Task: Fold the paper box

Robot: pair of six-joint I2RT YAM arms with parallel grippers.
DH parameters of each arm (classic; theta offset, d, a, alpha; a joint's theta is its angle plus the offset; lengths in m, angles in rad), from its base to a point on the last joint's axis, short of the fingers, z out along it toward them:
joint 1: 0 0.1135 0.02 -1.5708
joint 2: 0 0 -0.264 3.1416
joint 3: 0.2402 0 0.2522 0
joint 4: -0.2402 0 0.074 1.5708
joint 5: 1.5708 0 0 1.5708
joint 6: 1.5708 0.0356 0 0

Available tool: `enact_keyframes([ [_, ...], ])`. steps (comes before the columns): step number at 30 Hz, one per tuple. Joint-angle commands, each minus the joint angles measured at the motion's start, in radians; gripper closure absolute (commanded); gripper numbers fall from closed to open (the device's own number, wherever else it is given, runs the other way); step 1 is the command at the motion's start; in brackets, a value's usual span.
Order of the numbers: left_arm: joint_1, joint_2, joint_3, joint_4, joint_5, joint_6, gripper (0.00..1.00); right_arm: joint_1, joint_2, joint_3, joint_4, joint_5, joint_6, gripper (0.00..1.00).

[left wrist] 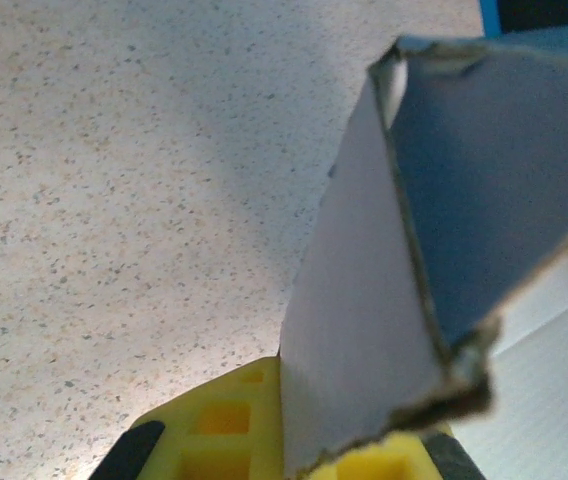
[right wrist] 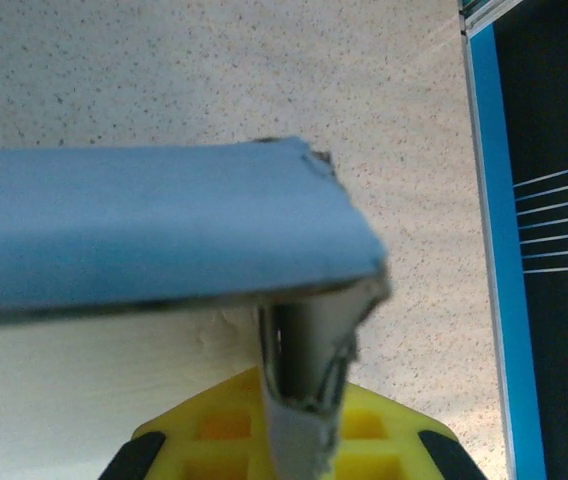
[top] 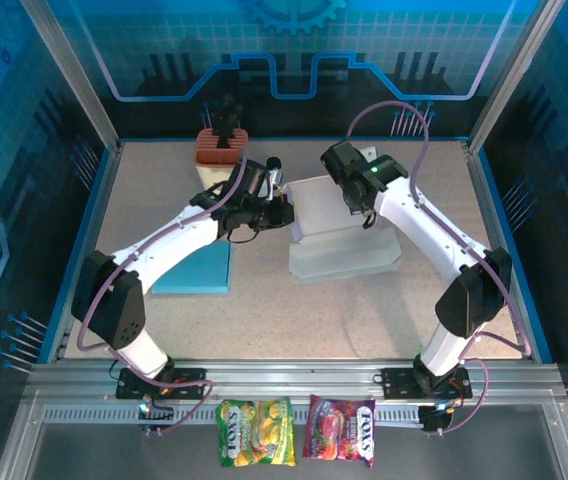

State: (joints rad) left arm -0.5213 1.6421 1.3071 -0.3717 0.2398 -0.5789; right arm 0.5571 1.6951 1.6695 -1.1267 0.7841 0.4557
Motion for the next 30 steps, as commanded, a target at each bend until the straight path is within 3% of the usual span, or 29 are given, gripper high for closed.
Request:
enact_keyframes([
  [1,-0.016,0.029,-0.028,-0.039,-0.079,-0.048,0.98,0.023,-0.033,-0.078,0.005,0.025,0.052,1.00],
  [15,-0.084,0.143,-0.187,0.000,-0.231,-0.123,0.85,0.111,-0.017,-0.274,0.071,-0.011,0.124,1.00],
  [26,-0.085,0.178,-0.217,0.069,-0.229,-0.131,0.70,0.127,0.018,-0.267,0.067,-0.020,0.117,1.00],
  [30,-0.085,0.187,-0.220,0.102,-0.218,-0.134,0.70,0.127,0.022,-0.266,0.065,-0.023,0.115,1.00],
])
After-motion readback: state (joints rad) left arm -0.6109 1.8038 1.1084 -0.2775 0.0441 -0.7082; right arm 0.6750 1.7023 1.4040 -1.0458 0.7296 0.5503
